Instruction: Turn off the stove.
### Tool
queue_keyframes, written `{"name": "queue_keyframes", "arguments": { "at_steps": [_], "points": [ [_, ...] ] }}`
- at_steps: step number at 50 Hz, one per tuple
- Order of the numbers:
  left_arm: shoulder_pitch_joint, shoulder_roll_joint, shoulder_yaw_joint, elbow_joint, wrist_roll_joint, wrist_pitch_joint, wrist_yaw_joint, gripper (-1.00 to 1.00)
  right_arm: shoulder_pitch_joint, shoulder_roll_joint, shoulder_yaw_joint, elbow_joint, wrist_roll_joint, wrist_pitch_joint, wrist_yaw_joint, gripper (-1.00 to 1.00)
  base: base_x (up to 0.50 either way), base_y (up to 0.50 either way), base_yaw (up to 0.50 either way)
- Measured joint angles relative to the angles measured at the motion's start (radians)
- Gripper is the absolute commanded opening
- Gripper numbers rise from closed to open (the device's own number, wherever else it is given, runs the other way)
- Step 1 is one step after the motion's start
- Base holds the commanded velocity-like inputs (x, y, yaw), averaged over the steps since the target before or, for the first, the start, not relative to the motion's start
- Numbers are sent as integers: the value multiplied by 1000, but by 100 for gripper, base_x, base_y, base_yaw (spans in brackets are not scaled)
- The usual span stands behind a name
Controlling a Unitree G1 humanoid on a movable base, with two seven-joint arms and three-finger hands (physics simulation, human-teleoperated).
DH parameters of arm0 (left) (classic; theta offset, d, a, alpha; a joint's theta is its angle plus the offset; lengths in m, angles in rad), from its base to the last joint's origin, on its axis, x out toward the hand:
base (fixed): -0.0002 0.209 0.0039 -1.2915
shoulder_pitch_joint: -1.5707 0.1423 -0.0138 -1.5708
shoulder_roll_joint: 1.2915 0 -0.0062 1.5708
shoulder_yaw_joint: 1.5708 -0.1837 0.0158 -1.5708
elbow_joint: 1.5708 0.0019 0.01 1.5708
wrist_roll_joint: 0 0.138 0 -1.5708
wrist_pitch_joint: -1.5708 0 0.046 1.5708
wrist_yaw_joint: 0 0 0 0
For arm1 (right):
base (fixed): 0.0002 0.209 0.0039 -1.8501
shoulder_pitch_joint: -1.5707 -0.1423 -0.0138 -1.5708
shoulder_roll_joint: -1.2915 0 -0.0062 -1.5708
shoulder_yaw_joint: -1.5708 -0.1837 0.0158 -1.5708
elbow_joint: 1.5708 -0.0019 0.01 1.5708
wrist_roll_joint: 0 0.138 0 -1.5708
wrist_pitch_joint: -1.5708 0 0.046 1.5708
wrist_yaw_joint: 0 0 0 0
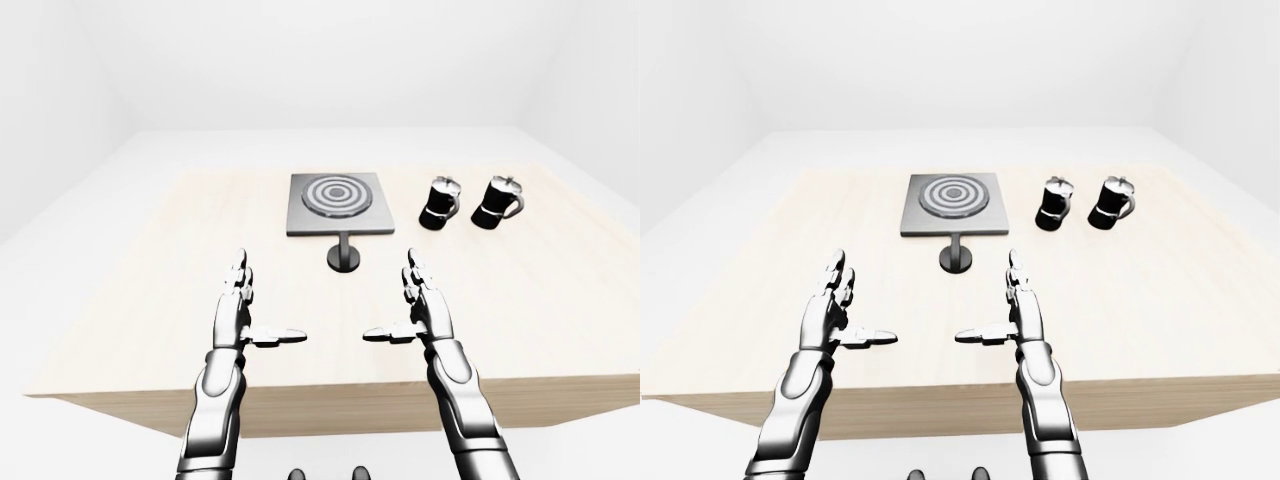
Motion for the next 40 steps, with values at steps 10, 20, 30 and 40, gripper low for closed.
{"name": "queue_keyframes", "arguments": {
  "at_steps": [10,20,30,40],
  "points": [
    [-1,0,0,1,0,-2,0,100,-3,-1,-1,6,2,-4,2,100,39,0,0],
    [2,-1,-2,-8,1,3,1,100,-4,-1,-1,9,1,-6,2,100,33,0,0],
    [5,-1,-3,-17,2,6,1,100,-6,-1,0,13,-2,-9,1,100,29,0,0],
    [6,-1,-3,-15,4,4,1,100,-4,0,2,6,-5,-1,-2,100,27,0,0]
  ]
}}
